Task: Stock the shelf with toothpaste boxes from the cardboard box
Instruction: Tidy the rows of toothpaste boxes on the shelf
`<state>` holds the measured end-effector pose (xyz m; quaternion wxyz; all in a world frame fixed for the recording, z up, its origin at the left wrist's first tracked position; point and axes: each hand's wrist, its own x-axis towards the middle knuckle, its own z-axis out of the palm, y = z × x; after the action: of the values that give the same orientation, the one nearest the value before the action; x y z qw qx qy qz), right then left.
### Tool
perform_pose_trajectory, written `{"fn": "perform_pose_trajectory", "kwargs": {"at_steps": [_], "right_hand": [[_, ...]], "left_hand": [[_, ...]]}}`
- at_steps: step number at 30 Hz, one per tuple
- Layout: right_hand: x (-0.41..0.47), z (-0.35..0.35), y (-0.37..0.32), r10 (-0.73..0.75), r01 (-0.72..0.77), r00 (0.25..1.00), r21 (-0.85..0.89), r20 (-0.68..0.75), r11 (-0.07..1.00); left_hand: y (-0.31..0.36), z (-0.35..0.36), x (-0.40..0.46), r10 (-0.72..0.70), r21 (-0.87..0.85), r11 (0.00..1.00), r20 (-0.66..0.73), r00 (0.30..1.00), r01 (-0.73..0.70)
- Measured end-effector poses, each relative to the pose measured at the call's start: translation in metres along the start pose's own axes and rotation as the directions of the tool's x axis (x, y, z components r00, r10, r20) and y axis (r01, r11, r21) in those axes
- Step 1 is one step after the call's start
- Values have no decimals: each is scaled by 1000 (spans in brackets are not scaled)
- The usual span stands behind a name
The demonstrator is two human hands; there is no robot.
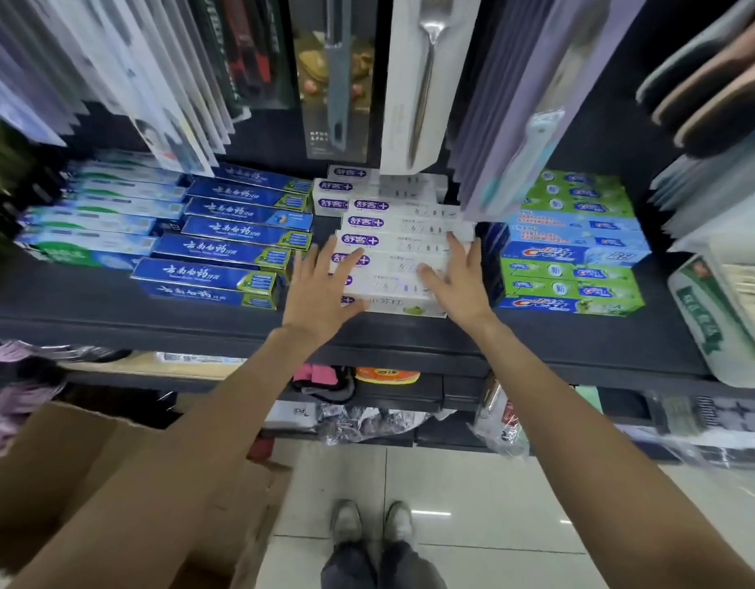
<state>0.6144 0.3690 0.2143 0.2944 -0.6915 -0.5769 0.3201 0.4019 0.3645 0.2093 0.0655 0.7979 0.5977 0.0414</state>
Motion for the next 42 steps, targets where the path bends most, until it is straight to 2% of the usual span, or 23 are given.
{"fn": "perform_pose_trajectory", "kwargs": {"at_steps": [3,8,11,17,23,26,28,31,33,35,37,39,42], "right_hand": [[3,4,7,-19,17,997,-39,-70,999],[27,-5,10,-71,59,993,-128,-91,990],[45,-10,7,-87,79,996,-210,-32,975],[46,0,11,-44,59,998,-333,50,941],[42,0,0,-8,91,986,-493,167,866],[35,1,-7,-76,142,989,-636,129,758],[22,9,-12,-178,216,976,-657,125,723],[3,27,-19,-274,324,945,-627,179,709],[2,35,-20,-263,335,942,-639,209,692],[6,37,-18,-244,333,943,-663,226,670],[9,36,-17,-238,337,941,-674,239,657],[9,36,-16,-232,340,940,-680,249,650],[11,35,-18,-205,338,940,-677,272,654]], "left_hand": [[10,4,6,32,29,999,3,999,-32],[4,13,9,-48,3,999,-74,996,48],[3,13,12,-35,-81,996,-105,994,26],[11,15,12,-66,-97,994,-94,993,57],[16,12,12,-113,-72,991,-19,993,111],[15,7,11,-75,-55,996,32,997,77],[11,-3,12,-50,-168,985,-16,999,47],[-4,-18,41,-38,-277,961,-193,980,-18],[-19,-24,75,-69,-192,981,-160,985,38],[-30,-26,104,-103,-57,993,-56,993,100],[-35,-25,120,-82,42,996,38,996,80],[-36,-23,125,-56,65,997,85,995,51],[-32,-20,123,-21,47,999,76,997,17]]}}
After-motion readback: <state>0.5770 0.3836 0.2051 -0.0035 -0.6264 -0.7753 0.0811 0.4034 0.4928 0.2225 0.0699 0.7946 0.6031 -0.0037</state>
